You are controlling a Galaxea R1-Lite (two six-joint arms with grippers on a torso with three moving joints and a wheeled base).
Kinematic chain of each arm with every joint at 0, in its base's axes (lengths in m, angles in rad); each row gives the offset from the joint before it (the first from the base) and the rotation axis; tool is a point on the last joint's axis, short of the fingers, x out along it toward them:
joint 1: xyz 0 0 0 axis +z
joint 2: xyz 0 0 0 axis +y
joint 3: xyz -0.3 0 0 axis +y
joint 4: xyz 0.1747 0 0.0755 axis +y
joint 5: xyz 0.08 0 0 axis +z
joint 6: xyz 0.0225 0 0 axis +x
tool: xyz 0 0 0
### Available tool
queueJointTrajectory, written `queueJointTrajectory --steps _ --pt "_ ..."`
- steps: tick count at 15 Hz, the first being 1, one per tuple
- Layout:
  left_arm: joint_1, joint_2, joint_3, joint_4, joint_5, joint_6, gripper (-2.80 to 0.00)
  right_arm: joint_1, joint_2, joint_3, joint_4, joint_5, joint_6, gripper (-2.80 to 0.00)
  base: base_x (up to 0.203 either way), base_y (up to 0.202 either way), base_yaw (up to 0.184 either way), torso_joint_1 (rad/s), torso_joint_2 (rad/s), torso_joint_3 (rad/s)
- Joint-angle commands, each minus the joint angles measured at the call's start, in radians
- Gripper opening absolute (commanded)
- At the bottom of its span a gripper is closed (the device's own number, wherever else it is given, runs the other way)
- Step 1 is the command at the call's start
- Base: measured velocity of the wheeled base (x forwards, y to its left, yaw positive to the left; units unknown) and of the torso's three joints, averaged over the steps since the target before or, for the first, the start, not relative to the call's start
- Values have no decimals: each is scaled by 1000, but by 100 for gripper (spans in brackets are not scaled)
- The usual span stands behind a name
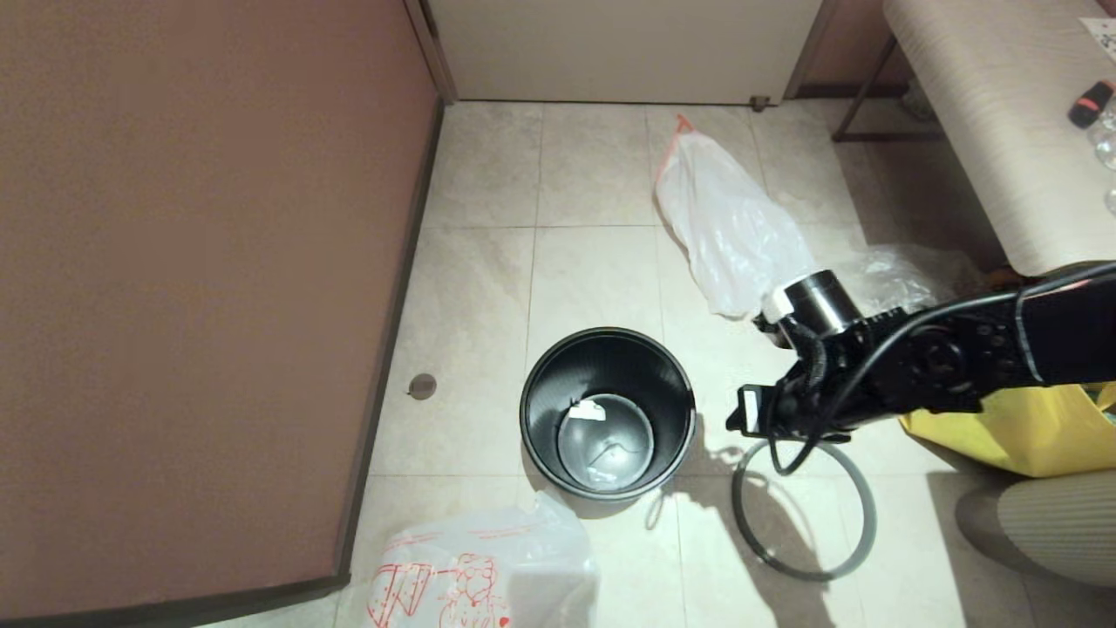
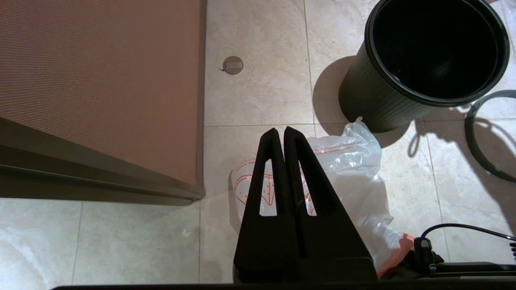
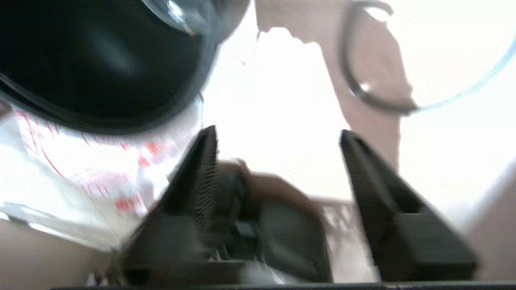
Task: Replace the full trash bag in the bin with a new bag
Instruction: Pick up a new trash bag
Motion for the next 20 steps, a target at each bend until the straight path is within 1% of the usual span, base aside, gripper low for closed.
queueJointTrajectory --steps 1,4,8,9,11,13,15,16,17,18,19,20 --pt "0 1 0 1 1 0 -280 -8 -165 72 20 -8 5 -280 0 0 0 0 0 0" --pt "0 1 0 1 1 0 -280 -11 -380 227 52 -55 8 -280 0 0 0 0 0 0" --pt "0 1 0 1 0 0 -280 -11 -798 460 92 -117 -25 -280 0 0 0 0 0 0" --pt "0 1 0 1 1 0 -280 -26 -892 507 124 -147 -35 -280 0 0 0 0 0 0" --pt "0 1 0 1 1 0 -280 -97 -1111 584 191 -194 -48 -280 0 0 0 0 0 0" --pt "0 1 0 1 -1 0 -280 -172 -1340 622 267 -217 -70 -280 0 0 0 0 0 0" --pt "0 1 0 1 1 0 -280 -244 -1539 640 339 -235 -118 -280 0 0 0 0 0 0" --pt "0 1 0 1 1 0 -280 -277 -1607 646 361 -243 -145 -280 0 0 0 0 0 0" --pt "0 1 0 1 1 0 -280 -307 -1642 653 360 -252 -167 -280 0 0 0 0 0 0" --pt "0 1 0 1 1 0 -280 -323 -1647 668 318 -259 -174 -280 0 0 0 0 0 0" --pt "0 1 0 1 1 0 -280 -331 -1646 663 327 -265 -169 -280 0 0 0 0 0 0" --pt "0 1 0 1 1 0 -280 -352 -1647 645 420 -272 -175 -280 0 0 0 0 0 0"
